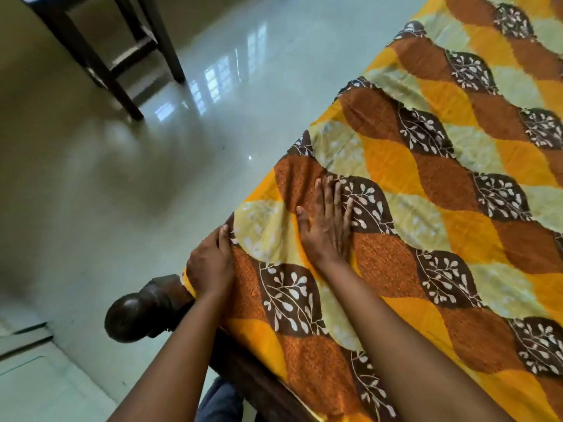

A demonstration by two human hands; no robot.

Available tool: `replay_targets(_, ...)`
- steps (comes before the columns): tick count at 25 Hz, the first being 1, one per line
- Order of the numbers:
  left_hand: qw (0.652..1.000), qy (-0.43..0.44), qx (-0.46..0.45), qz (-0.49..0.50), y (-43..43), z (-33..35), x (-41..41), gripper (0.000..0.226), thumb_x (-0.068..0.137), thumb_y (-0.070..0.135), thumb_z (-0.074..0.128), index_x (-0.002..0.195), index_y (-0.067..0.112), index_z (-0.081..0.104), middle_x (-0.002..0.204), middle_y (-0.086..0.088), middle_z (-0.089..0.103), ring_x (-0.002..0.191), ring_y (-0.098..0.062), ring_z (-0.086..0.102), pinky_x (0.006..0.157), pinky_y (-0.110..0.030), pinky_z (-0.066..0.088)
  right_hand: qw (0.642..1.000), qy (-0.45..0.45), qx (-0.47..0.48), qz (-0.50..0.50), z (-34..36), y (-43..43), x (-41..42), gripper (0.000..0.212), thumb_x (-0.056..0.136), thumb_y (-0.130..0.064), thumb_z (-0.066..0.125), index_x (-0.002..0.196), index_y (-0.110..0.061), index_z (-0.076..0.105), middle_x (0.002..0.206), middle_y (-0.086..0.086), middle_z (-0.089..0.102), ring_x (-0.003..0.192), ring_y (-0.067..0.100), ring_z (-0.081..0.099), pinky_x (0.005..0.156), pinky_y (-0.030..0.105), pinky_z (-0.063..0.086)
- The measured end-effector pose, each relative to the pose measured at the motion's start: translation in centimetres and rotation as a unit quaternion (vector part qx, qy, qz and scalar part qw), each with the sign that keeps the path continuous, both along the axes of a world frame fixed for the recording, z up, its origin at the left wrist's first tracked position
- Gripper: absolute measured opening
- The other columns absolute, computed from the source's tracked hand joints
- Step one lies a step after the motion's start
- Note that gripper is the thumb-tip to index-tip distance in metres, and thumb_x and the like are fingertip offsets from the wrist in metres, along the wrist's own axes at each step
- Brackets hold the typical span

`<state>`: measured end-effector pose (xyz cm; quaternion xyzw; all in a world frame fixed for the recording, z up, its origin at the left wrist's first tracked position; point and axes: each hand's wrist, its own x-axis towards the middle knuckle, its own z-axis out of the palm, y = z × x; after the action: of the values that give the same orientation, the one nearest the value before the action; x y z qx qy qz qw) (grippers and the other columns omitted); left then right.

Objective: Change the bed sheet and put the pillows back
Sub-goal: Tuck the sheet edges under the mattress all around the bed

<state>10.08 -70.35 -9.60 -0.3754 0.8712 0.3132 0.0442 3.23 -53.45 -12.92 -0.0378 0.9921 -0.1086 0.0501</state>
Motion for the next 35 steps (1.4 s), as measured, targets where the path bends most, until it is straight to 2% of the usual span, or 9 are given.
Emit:
replay_targets(8, 0.989, -0.069, 0.060, 0.112, -1.9, -0.5, 0.0, 0.033, 0.098, 0.024, 0.040, 0.107, 0.008, 0.066, 0.107, -0.025, 0.064, 0.101, -0.040, 0.056, 0.079, -0.038, 0.042, 0.990, 0.002, 0.016, 0.141, -0.1, -5.1, 5.7, 0.064, 0.094, -0.043, 0.025, 0.148, -0.010, 0.020, 0.156, 0.010, 0.015, 0.145, 0.021, 0.010, 0.114, 0.045, 0.009)
replay_targets(12, 0.989, -0.056, 0.074, 0.115, -1.5, 0.3, 0.7, 0.035, 0.098, 0.028, 0.039, 0.112, 0.009, 0.065, 0.111, -0.021, 0.065, 0.105, -0.037, 0.056, 0.083, -0.036, 0.042, 0.952, 0.009, -0.033, 0.305, 0.7, -4.5, 6.1, 0.059, 0.093, -0.038, 0.033, 0.147, -0.015, 0.023, 0.155, 0.006, 0.020, 0.145, 0.015, 0.001, 0.113, 0.045, 0.012)
replay_targets(15, 0.991, 0.032, 0.123, 0.043, -2.3, 1.0, -2.1, 0.039, 0.097, 0.038, 0.039, 0.128, 0.020, 0.055, 0.129, -0.006, 0.058, 0.121, -0.024, 0.052, 0.098, -0.032, 0.038, 0.975, 0.023, -0.098, 0.197, 1.5, -1.8, -0.5, 0.059, 0.094, -0.043, 0.026, 0.148, -0.023, 0.012, 0.156, 0.000, 0.006, 0.145, 0.014, -0.002, 0.117, 0.038, -0.004)
replay_targets(17, 0.959, 0.018, 0.281, -0.022, -2.8, 0.8, -5.3, 0.048, 0.097, 0.048, 0.030, 0.131, 0.023, 0.052, 0.133, 0.000, 0.054, 0.122, -0.018, 0.050, 0.100, -0.031, 0.037, 0.995, -0.009, -0.089, 0.042, 1.5, 0.0, -6.4, 0.065, 0.091, -0.051, 0.016, 0.149, -0.024, 0.007, 0.157, -0.001, -0.003, 0.145, 0.015, -0.006, 0.116, 0.036, -0.008)
replay_targets(19, 0.878, -0.077, 0.471, -0.022, -3.0, 0.7, -7.4, 0.066, 0.091, 0.063, 0.015, 0.126, 0.024, 0.055, 0.125, 0.001, 0.060, 0.112, -0.017, 0.057, 0.090, -0.028, 0.043, 1.000, -0.022, -0.022, -0.001, 0.8, 0.3, -9.5, 0.071, 0.087, -0.055, 0.009, 0.150, -0.021, 0.007, 0.158, 0.002, -0.002, 0.146, 0.017, -0.005, 0.116, 0.038, -0.009)
replay_targets(21, 0.831, -0.146, 0.537, -0.025, -3.5, 0.3, -8.0, 0.080, 0.084, 0.073, 0.005, 0.116, 0.027, 0.062, 0.112, -0.002, 0.068, 0.102, -0.019, 0.063, 0.084, -0.028, 0.046, 1.000, -0.001, -0.009, 0.027, 0.0, -1.1, -9.6, 0.075, 0.085, -0.056, 0.005, 0.150, -0.019, 0.007, 0.158, 0.003, 0.000, 0.146, 0.017, -0.004, 0.115, 0.039, -0.010)
replay_targets(24, 0.811, -0.175, 0.558, -0.010, -4.1, -0.1, -7.6, 0.081, 0.080, 0.077, 0.001, 0.107, 0.032, 0.063, 0.104, -0.001, 0.069, 0.099, -0.020, 0.063, 0.083, -0.031, 0.046, 0.993, 0.018, -0.022, 0.110, -0.6, -3.9, -6.5, 0.068, 0.090, -0.051, 0.015, 0.150, -0.019, 0.013, 0.158, 0.002, 0.005, 0.146, 0.018, 0.001, 0.114, 0.041, -0.010)
replay_targets(31, 0.833, -0.167, 0.527, 0.001, -4.4, -0.2, -6.6, 0.081, 0.084, 0.074, 0.005, 0.125, 0.024, 0.053, 0.118, -0.006, 0.063, 0.098, -0.019, 0.062, 0.078, -0.028, 0.046, 0.973, 0.044, 0.001, 0.226, -0.9, -8.1, 3.0, 0.058, 0.094, -0.042, 0.024, 0.147, -0.018, 0.021, 0.157, 0.003, 0.016, 0.145, 0.023, 0.009, 0.114, 0.048, 0.007)
replay_targets(35, 0.893, -0.131, 0.430, 0.004, -4.1, 0.1, -6.0, 0.071, 0.090, 0.067, 0.019, 0.131, 0.017, 0.051, 0.134, -0.003, 0.051, 0.121, -0.024, 0.049, 0.103, -0.036, 0.038, 0.963, 0.001, -0.011, 0.269, -0.9, -9.2, 8.3, 0.057, 0.094, -0.039, 0.025, 0.147, -0.017, 0.020, 0.155, 0.002, 0.022, 0.145, 0.020, 0.012, 0.113, 0.045, 0.011)
